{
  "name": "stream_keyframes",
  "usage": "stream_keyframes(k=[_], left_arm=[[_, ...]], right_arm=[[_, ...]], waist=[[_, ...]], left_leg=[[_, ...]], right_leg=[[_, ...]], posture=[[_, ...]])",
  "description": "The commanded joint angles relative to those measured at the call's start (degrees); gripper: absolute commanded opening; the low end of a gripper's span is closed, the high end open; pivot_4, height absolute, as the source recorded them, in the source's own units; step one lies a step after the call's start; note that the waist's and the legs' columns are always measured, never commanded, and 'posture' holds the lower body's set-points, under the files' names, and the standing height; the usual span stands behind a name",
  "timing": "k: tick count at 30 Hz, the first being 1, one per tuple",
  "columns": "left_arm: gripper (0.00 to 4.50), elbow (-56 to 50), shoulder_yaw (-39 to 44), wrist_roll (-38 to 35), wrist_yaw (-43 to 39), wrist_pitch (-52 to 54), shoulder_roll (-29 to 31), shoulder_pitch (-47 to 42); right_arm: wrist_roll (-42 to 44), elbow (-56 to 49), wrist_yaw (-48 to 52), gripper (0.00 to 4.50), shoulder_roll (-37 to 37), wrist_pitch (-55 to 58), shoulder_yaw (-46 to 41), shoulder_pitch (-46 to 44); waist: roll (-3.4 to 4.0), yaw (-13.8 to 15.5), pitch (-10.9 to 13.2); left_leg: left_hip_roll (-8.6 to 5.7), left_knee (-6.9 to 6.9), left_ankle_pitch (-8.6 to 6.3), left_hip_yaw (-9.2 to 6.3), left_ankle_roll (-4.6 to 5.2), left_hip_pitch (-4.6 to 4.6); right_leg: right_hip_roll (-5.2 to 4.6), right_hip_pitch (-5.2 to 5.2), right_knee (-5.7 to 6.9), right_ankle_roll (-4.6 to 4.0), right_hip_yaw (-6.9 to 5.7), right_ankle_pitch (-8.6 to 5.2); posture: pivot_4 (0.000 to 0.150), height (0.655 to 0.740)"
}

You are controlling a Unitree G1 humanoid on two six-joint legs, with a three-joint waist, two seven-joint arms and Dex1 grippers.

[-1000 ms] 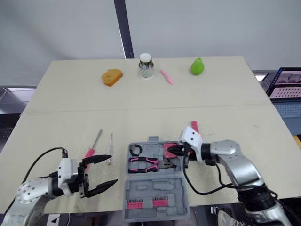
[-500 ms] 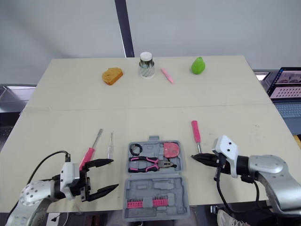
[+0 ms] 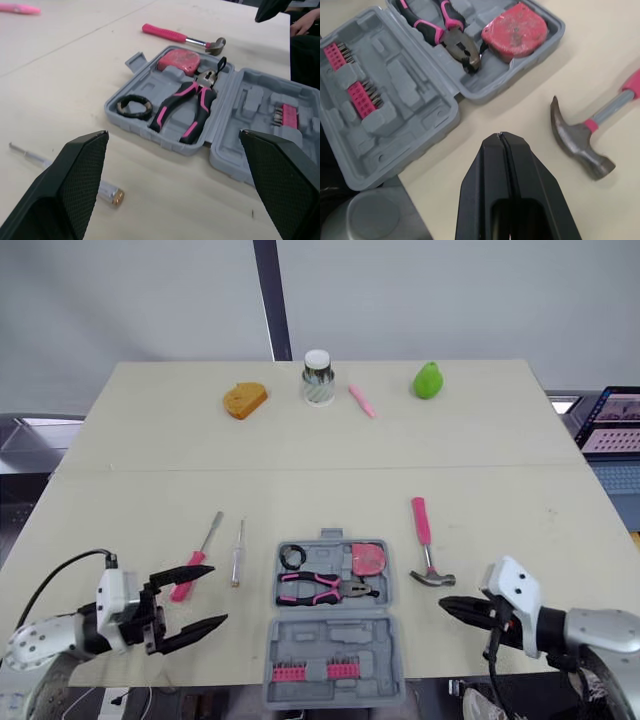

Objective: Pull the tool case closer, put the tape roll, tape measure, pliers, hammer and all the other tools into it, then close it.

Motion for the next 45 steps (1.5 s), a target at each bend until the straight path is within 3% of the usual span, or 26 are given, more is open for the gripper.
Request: stream_keyframes(k=[1, 10, 23, 26, 32, 33, 43, 45], left_arm=[[4.5, 0.17, 2.99, -0.43, -0.54, -1.98, -0.18, 2.66], [4.5, 4.54, 5.29, 2.31, -2.72, -9.33, -1.91, 11.79], [4.5, 0.19, 5.15, 1.69, -0.01, -6.61, -1.83, 14.51], [4.5, -0.77, 4.61, 1.68, 0.21, -4.82, -1.39, 14.21], [4.5, -3.17, 2.54, 3.82, 2.73, -2.78, -1.47, 11.34], [4.5, -3.76, 2.12, 3.91, 3.03, -2.23, -1.46, 11.03], [4.5, -4.17, 0.82, 4.6, 2.19, -2.73, -1.07, 10.8], [3.95, -4.07, 0.23, 4.37, 1.61, -2.3, -0.86, 10.62]], right_arm=[[0.93, 1.04, 0.27, 0.02, -0.17, -0.6, -2.54, 0.92], [1.38, 1.6, -1.48, 0.02, 1.83, 0.41, -3.27, 4.45], [1.07, 3.23, -1.17, 0.02, 2.27, -0.11, -3.22, 8.05], [1.32, 3.0, -1.34, 1.24, 2.1, 0.46, -3.09, 7.96], [1.37, 1.03, -2.09, 4.19, 1.71, 1.62, -1.1, 5.67], [1.45, 0.75, -2.13, 4.47, 1.74, 1.94, -0.79, 5.41], [1.09, -0.79, -2.27, 4.47, 0.67, 3.24, -0.21, 4.36], [0.07, -1.87, -1.74, 4.5, -0.27, 2.56, 1.2, 4.15]], waist=[[-0.05, 0.12, 0.03], [-0.1, 0.17, 0.08], [-0.13, 0.19, 0.12], [-0.12, 0.2, 0.12], [-0.12, 0.2, 0.12], [-0.12, 0.2, 0.12], [-0.12, 0.21, 0.12], [-0.12, 0.21, 0.12]], left_leg=[[0.0, 0.0, 0.0, 0.0, 0.0, 0.0], [0.13, 0.0, -0.15, -0.01, -0.11, -0.02], [0.21, 0.0, -0.31, 0.0, -0.33, -0.03], [0.21, 0.0, -0.3, 0.01, -0.31, -0.02], [0.24, 0.0, -0.26, 0.03, -0.26, -0.02], [0.25, 0.0, -0.25, 0.02, -0.27, -0.02], [0.25, 0.0, -0.2, 0.07, -0.17, -0.02], [0.25, 0.0, -0.2, 0.07, -0.17, -0.01]], right_leg=[[-0.03, 0.0, -0.01, 0.0, 0.02, 0.0], [-0.18, -0.02, -0.13, -0.02, 0.12, -0.01], [-0.17, -0.01, -0.24, -0.05, 0.14, -0.03], [-0.16, -0.01, -0.24, -0.05, 0.14, -0.02], [-0.12, -0.01, -0.23, -0.05, 0.14, -0.02], [-0.12, 0.0, -0.23, -0.05, 0.14, -0.02], [-0.06, -0.02, -0.22, -0.05, 0.09, -0.02], [-0.07, -0.02, -0.2, -0.05, 0.11, -0.02]], posture=[[0.15, 0.695], [0.15, 0.695], [0.15, 0.695], [0.15, 0.695], [0.15, 0.695], [0.15, 0.695], [0.15, 0.695], [0.15, 0.695]])
